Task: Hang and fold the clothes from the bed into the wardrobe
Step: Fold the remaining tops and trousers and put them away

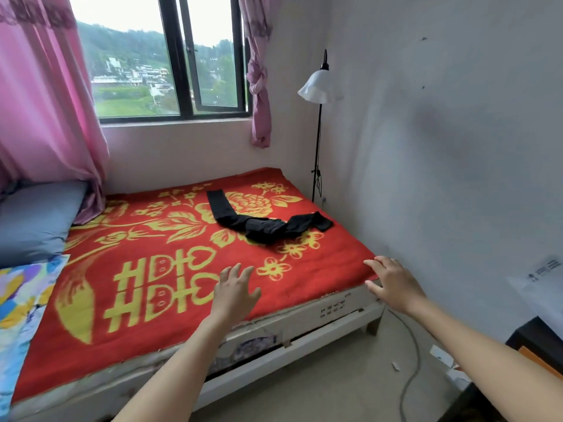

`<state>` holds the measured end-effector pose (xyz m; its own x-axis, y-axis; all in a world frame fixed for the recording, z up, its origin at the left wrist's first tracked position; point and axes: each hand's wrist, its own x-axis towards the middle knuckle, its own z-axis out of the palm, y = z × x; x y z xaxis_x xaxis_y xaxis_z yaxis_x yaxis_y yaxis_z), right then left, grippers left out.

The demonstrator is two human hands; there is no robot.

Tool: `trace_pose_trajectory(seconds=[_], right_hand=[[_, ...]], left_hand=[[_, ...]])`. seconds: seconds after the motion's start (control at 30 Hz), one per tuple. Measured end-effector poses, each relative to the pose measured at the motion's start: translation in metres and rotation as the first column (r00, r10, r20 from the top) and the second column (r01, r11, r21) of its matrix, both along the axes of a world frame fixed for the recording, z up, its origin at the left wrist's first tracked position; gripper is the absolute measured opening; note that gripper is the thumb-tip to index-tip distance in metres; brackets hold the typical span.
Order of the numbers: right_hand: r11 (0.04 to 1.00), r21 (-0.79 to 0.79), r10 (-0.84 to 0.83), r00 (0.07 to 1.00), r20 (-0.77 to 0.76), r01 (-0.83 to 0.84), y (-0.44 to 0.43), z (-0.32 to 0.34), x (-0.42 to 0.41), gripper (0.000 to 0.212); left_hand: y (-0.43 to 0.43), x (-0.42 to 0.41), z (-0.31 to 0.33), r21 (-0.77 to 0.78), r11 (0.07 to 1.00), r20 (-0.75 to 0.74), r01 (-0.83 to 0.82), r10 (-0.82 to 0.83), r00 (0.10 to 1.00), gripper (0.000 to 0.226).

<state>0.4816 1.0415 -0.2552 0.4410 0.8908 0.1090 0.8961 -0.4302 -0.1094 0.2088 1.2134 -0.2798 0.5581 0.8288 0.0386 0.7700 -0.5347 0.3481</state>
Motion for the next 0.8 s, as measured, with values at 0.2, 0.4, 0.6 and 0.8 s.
trace_pose_trajectory(seconds=[0.2, 0.4, 0.6, 0.8], right_hand=[[1.000, 0.016, 0.007, 0.998, -0.070, -0.006, 0.076, -0.010, 0.085, 0.053], [0.998, -0.035, 0.050, 0.992, -0.113, -0.054, 0.153, -0.025, 0.134, 0.052], [0.985, -0.115, 0.113, 0.980, -0.163, -0.132, 0.231, -0.057, 0.139, 0.052], [0.968, -0.157, 0.175, 0.974, -0.146, -0.198, 0.332, -0.077, 0.139, 0.051]], left_hand=[[0.079, 0.086, 0.008, 0.015, 0.999, 0.006, -0.042, 0.042, 0.999, 0.058], [0.137, 0.105, -0.004, -0.007, 0.988, -0.028, -0.156, 0.156, 0.987, 0.056], [0.197, 0.088, -0.035, -0.066, 0.957, -0.094, -0.281, 0.275, 0.957, 0.057], [0.289, 0.087, -0.069, -0.164, 0.920, -0.062, -0.356, 0.351, 0.934, 0.055]])
